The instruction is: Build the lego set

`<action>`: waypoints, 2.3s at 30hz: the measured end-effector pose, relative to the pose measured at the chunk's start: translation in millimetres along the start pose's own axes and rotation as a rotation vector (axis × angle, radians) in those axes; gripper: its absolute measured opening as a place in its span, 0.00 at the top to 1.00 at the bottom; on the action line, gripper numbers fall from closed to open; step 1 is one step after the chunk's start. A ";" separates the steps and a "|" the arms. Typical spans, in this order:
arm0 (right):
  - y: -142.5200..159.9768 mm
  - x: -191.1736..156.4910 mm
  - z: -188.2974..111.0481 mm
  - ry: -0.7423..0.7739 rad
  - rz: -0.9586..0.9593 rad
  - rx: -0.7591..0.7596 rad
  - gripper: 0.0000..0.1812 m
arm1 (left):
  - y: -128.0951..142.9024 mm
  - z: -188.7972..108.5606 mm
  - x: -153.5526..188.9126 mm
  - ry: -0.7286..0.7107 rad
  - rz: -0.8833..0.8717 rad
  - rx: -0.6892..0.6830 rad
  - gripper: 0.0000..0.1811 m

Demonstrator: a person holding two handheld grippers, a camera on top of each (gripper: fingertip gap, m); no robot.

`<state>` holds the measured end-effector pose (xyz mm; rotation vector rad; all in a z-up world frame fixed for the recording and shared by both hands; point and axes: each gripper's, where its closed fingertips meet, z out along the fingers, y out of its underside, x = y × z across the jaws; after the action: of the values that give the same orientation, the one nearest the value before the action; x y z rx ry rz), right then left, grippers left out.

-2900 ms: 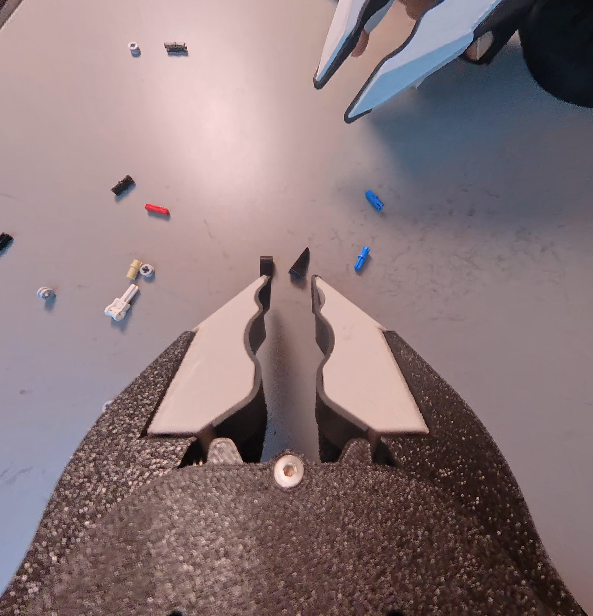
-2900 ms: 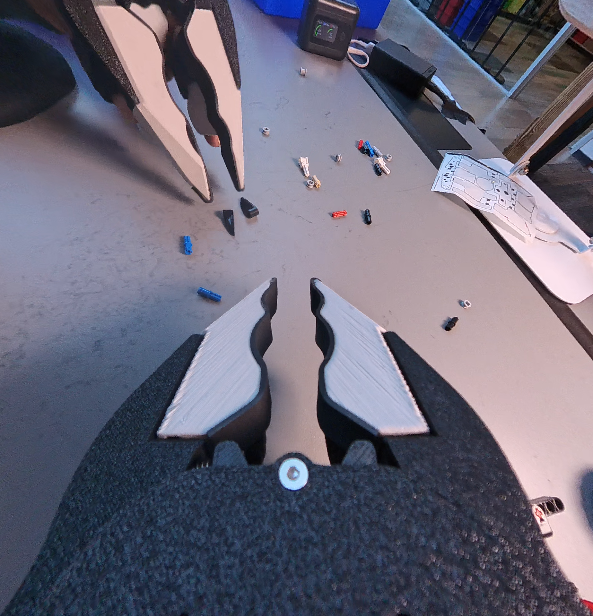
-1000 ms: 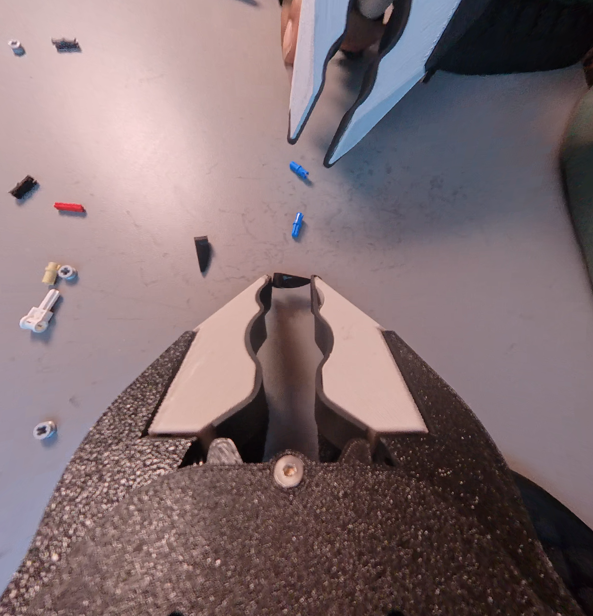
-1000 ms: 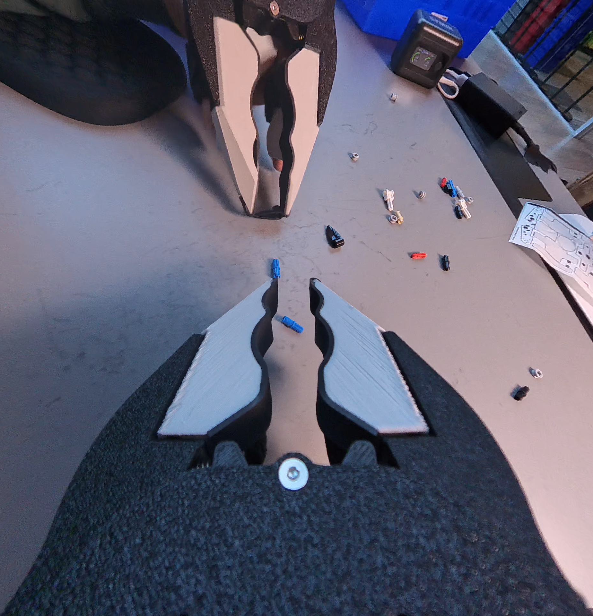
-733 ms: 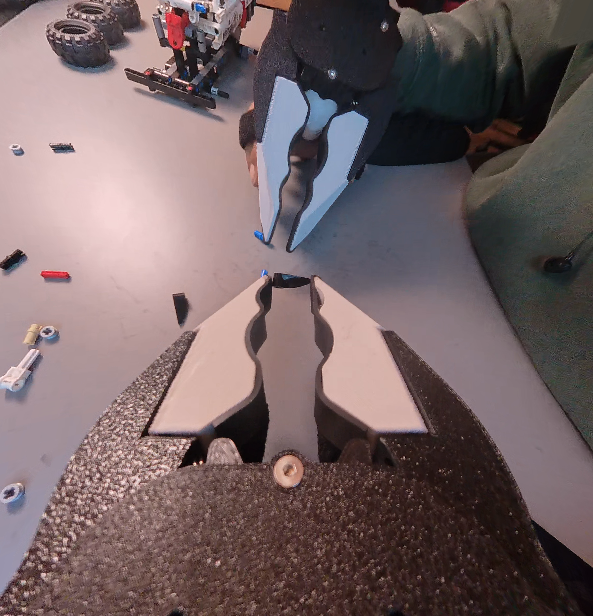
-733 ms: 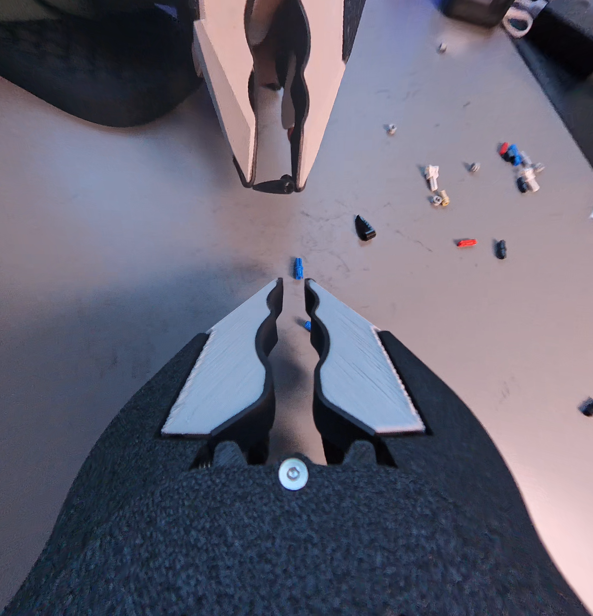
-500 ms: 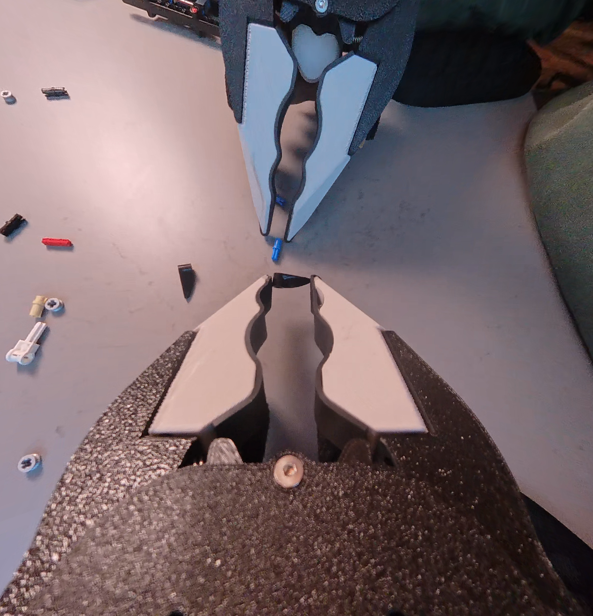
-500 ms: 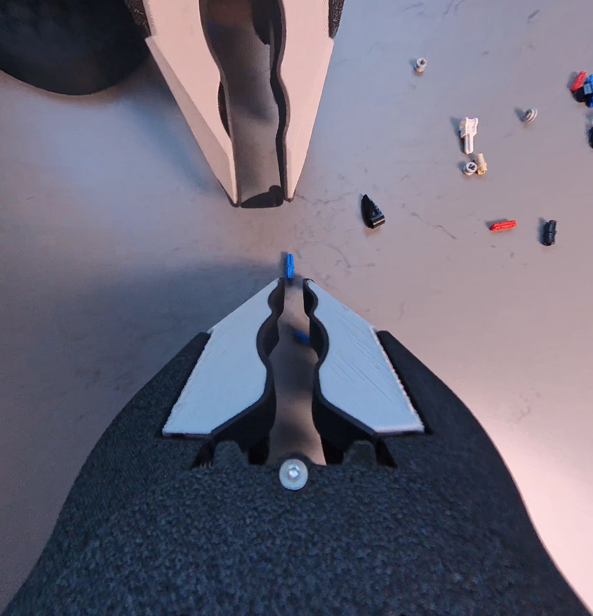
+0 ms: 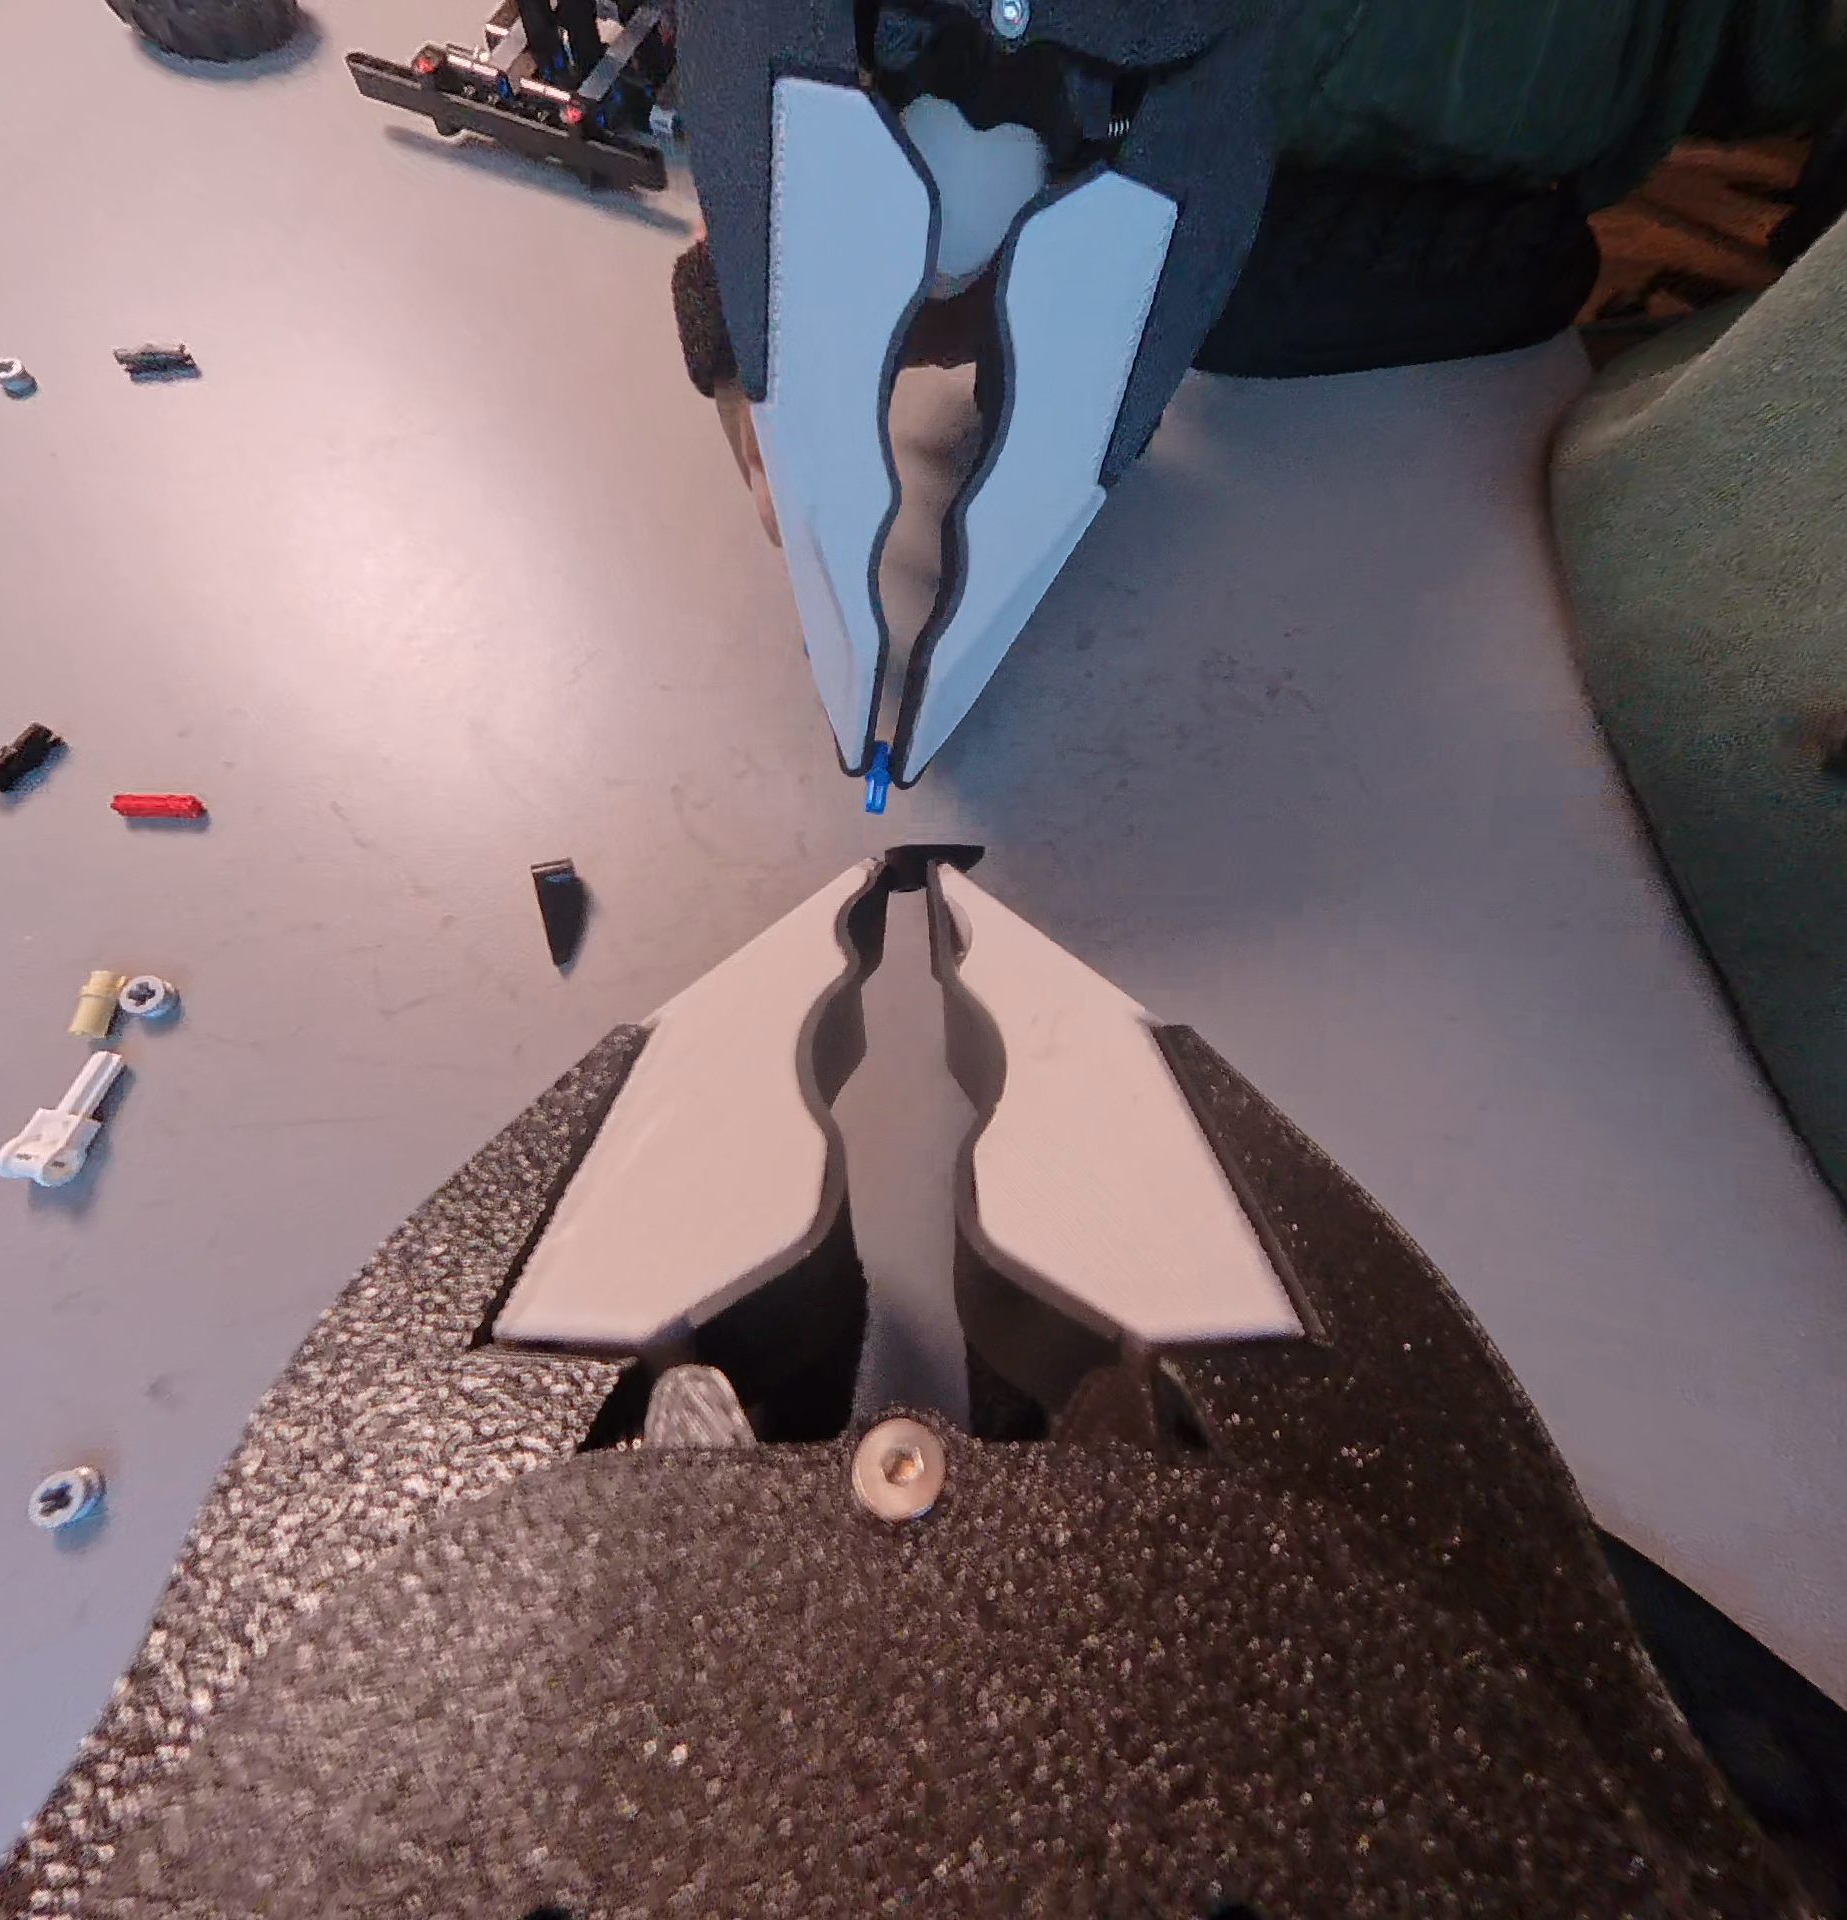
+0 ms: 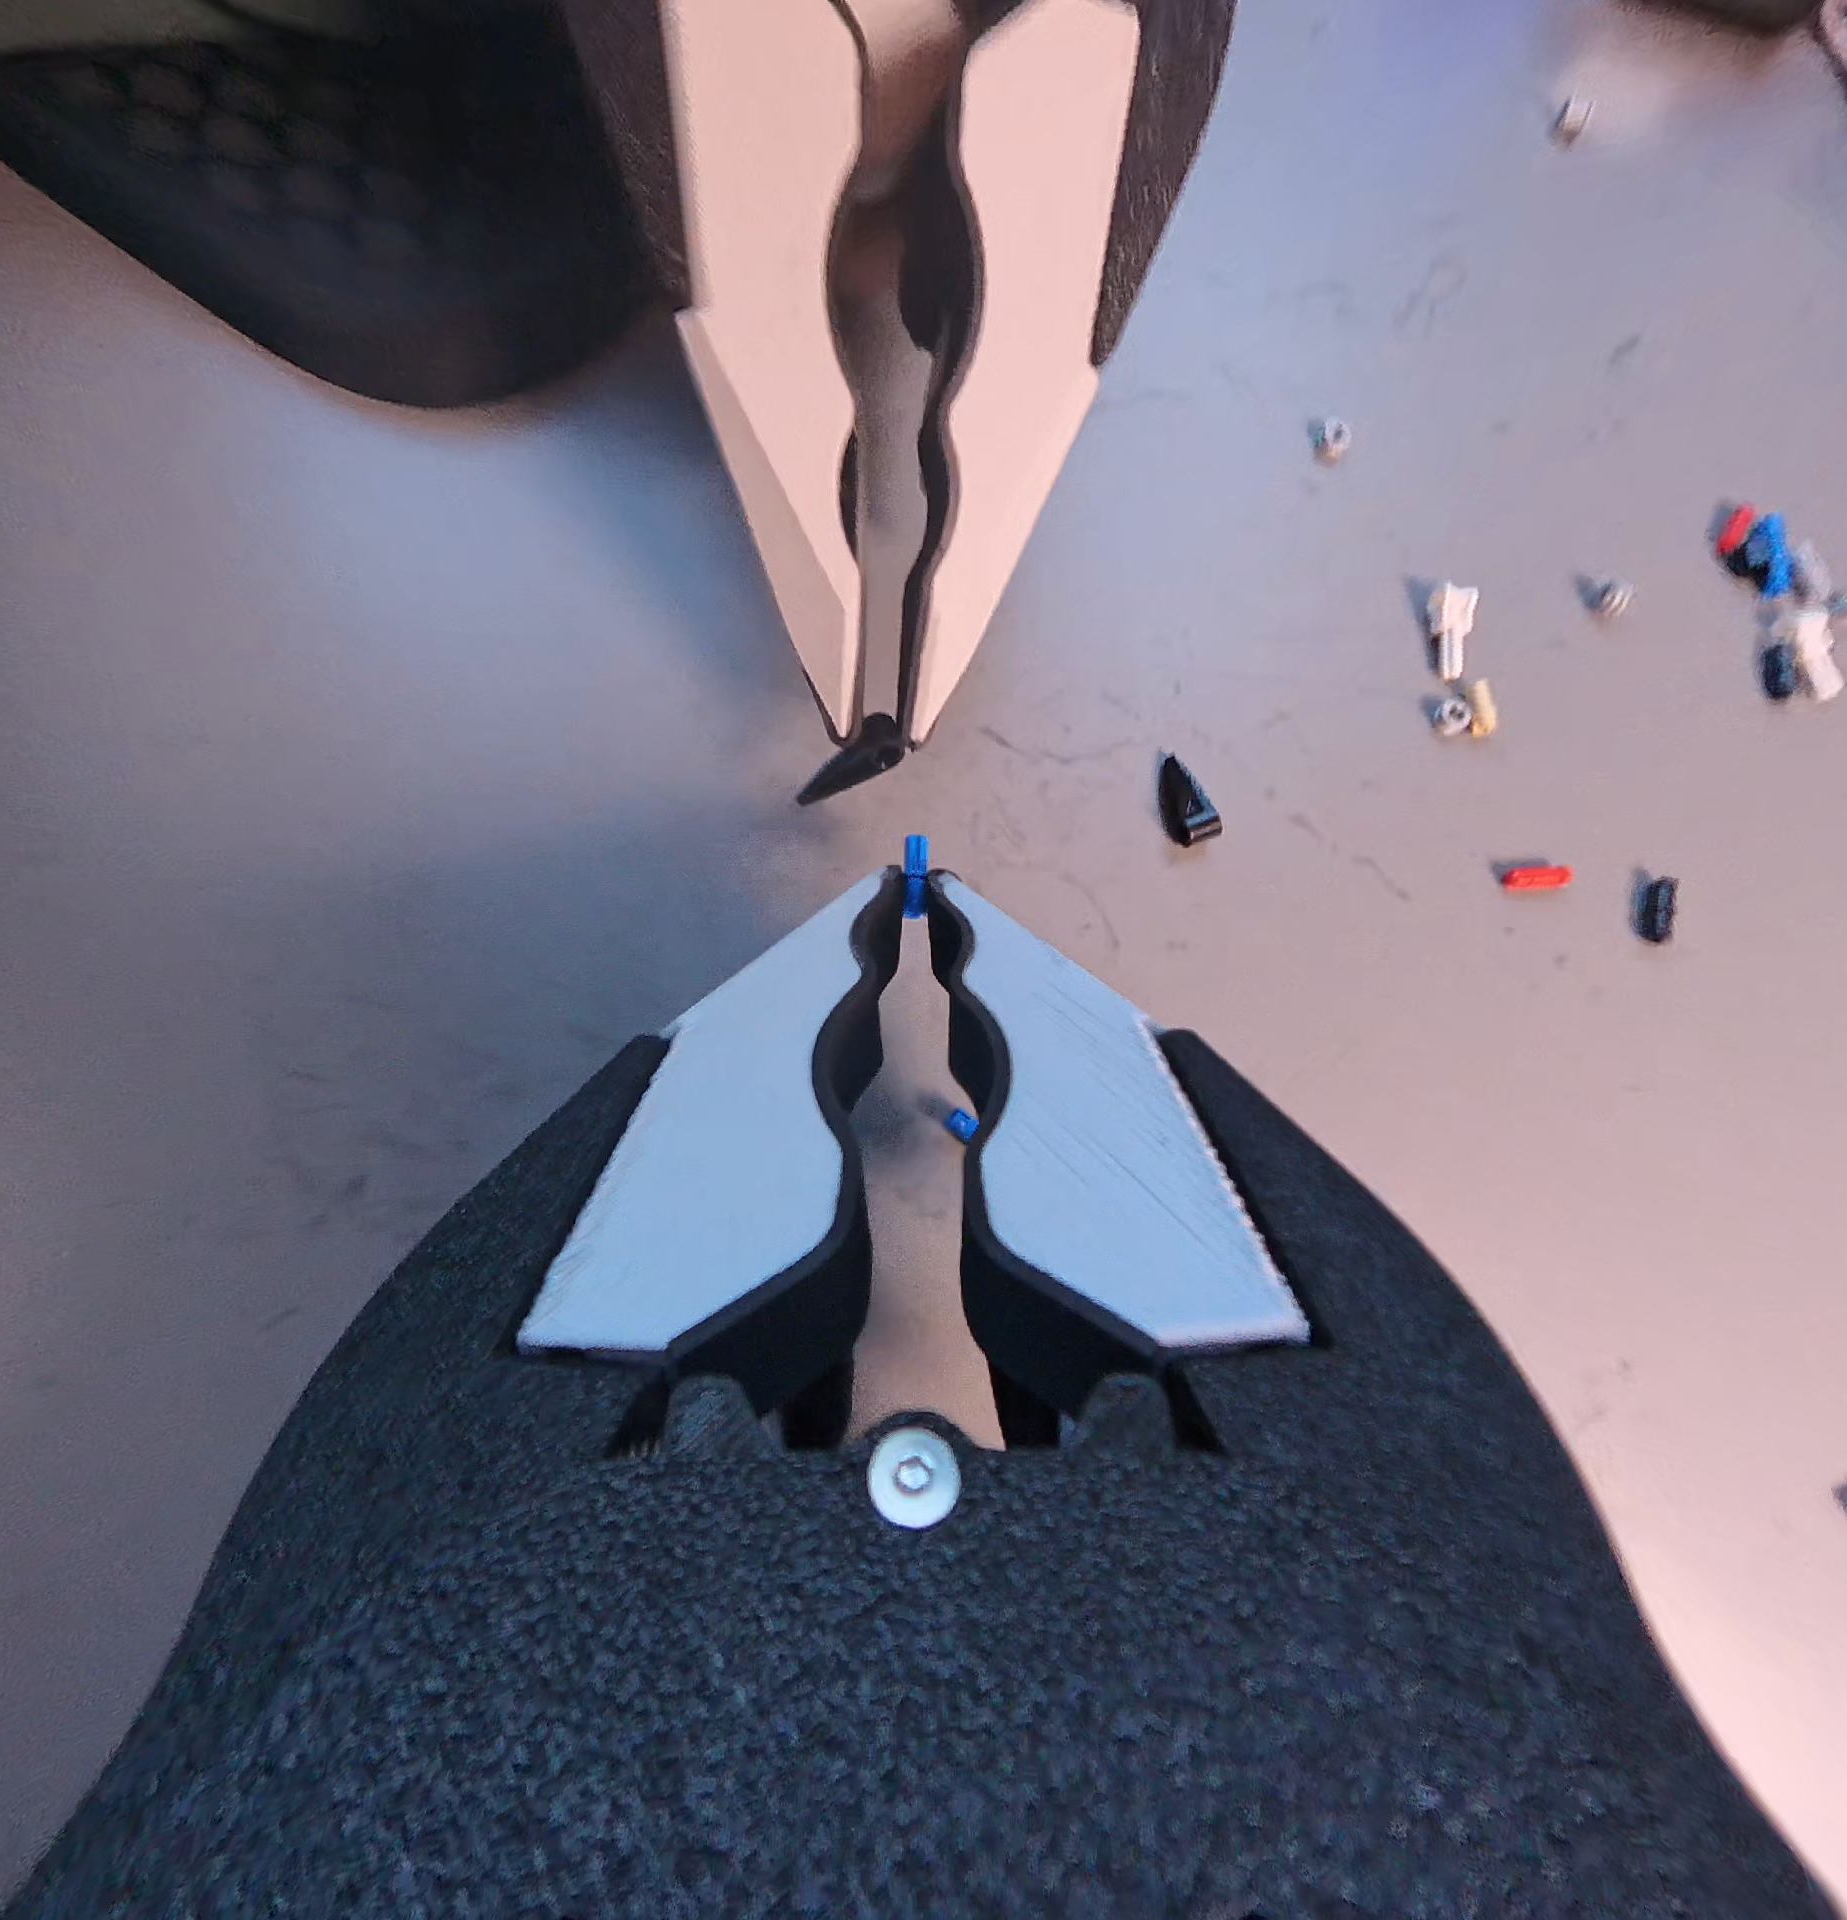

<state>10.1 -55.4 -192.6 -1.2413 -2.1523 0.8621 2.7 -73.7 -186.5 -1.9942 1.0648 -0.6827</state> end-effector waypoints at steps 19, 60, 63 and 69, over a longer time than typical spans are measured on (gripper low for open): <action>-12.4 -26.5 -15.5 -0.017 -0.179 0.092 0.98 | -12.9 8.9 25.2 0.136 -0.014 0.028 0.97; 13.9 -32.3 1.0 0.060 -0.498 -0.061 0.98 | 10.4 31.7 25.8 0.087 -0.029 -0.146 0.97; 14.1 -32.0 0.9 0.087 -0.549 -0.085 0.98 | 10.3 31.7 25.8 0.089 -0.035 -0.146 0.97; 13.8 -31.3 0.7 0.131 -0.601 -0.102 0.98 | 10.1 32.0 25.3 0.085 -0.045 -0.147 0.97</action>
<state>31.7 -78.0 -206.6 -0.6010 -2.2869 0.4064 34.6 -87.2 -210.4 -2.1369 1.1525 -0.7367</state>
